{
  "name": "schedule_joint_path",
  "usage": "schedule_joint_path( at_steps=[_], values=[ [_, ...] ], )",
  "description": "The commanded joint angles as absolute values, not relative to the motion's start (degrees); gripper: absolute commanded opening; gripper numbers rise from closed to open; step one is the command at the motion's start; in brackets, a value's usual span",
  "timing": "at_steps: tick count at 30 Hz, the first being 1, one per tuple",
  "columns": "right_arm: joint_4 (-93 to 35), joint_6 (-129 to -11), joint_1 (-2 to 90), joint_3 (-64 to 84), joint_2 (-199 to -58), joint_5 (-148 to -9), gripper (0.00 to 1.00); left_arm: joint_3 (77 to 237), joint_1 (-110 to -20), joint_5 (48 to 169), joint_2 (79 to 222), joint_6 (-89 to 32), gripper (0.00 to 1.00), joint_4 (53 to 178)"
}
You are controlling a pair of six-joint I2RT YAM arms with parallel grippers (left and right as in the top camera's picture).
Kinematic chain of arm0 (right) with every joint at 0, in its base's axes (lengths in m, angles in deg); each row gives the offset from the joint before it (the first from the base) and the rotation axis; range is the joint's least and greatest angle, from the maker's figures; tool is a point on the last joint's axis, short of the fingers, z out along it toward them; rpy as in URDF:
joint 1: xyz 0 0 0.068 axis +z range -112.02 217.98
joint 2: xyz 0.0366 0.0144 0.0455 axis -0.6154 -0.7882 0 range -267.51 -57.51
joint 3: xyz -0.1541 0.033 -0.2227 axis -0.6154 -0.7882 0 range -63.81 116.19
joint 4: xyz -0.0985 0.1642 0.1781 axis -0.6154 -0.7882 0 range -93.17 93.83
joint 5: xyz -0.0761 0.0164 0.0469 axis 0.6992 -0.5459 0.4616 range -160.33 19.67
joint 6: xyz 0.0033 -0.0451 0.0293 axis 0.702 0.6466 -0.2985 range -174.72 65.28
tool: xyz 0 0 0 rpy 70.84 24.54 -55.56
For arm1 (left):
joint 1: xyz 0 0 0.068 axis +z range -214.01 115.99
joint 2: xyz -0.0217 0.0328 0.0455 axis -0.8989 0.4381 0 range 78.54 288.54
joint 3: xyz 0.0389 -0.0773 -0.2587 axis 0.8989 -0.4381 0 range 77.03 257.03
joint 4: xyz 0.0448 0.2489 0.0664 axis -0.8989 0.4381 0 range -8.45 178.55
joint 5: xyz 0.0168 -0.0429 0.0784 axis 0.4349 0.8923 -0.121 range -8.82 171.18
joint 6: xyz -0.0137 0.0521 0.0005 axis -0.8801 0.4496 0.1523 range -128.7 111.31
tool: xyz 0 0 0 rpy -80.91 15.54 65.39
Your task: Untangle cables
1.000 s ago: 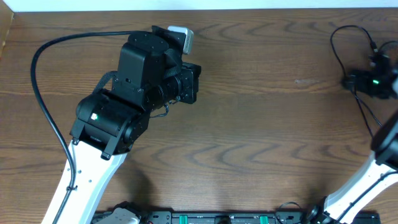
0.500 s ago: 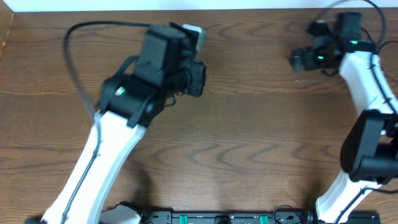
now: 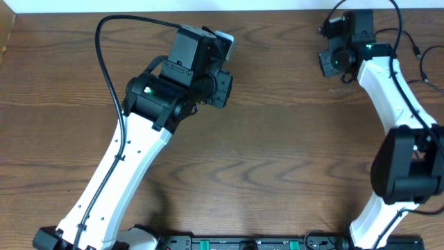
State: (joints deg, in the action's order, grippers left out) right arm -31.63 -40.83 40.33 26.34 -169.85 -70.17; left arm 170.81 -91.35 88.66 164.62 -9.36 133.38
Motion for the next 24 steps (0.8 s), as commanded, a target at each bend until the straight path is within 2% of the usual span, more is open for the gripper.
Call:
schedule_joint_path(
  at_steps=[1,15,24],
  values=[
    [-30.19,-41.36,37.55,26.93,-173.43,-68.66,0.01,171.33,-91.30,88.01,164.14,-8.53,0.24,133.77],
    [-26.67,-39.28,25.62,26.93,-181.10,-68.99,0.01,171.33,-91.67,89.58,163.26,-12.42,0.25,134.08],
    [-24.53,-39.22,22.80,26.93,-184.01,-68.97,0.01,171.36,-92.99,89.71,162.67,-12.53,0.25,134.14]
  ],
)
